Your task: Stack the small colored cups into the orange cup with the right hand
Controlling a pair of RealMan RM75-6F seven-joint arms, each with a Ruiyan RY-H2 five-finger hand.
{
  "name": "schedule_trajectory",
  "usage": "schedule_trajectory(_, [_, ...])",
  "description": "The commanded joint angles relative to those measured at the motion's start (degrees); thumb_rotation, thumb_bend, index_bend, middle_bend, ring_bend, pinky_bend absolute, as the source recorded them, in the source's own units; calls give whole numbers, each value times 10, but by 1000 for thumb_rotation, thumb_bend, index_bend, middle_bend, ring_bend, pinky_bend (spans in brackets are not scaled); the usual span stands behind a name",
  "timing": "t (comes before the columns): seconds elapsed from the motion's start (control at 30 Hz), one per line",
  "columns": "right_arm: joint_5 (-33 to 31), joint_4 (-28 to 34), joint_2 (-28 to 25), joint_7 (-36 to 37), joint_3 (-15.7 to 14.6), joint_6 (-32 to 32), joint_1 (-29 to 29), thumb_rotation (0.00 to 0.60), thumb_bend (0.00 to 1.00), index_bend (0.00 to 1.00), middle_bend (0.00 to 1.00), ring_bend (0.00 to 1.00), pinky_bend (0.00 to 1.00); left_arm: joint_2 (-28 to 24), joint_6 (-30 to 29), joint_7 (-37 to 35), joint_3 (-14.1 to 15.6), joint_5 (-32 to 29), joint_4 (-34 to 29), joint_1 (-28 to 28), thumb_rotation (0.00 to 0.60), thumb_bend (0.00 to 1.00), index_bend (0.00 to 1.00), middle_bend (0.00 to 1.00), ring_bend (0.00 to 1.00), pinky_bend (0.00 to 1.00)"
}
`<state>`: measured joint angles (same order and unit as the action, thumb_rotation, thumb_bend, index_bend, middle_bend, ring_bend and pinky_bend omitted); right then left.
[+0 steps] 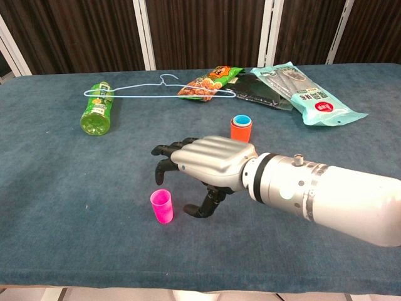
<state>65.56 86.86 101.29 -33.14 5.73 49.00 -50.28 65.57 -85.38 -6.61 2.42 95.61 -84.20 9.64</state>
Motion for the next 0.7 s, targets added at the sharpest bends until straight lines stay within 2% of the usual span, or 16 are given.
schedule_trajectory(0.03, [-6, -12, 14, 5, 6, -5, -6, 600, 493, 415, 0, 0, 0, 0, 0, 0, 0, 0, 0, 0, 600, 443, 0, 0, 0, 152])
schedule_trajectory(0.33, [-7, -37, 38, 20, 15, -9, -15, 600, 493, 441, 0, 0, 0, -1, 1, -4, -1, 0, 1, 0, 600, 443, 0, 0, 0, 151])
schedule_trajectory(0.7, [2, -45, 47, 26, 12, 3, -13, 600, 493, 602, 16, 0, 0, -2, -4, -8, 0, 4, 2, -1, 600, 443, 0, 0, 0, 152])
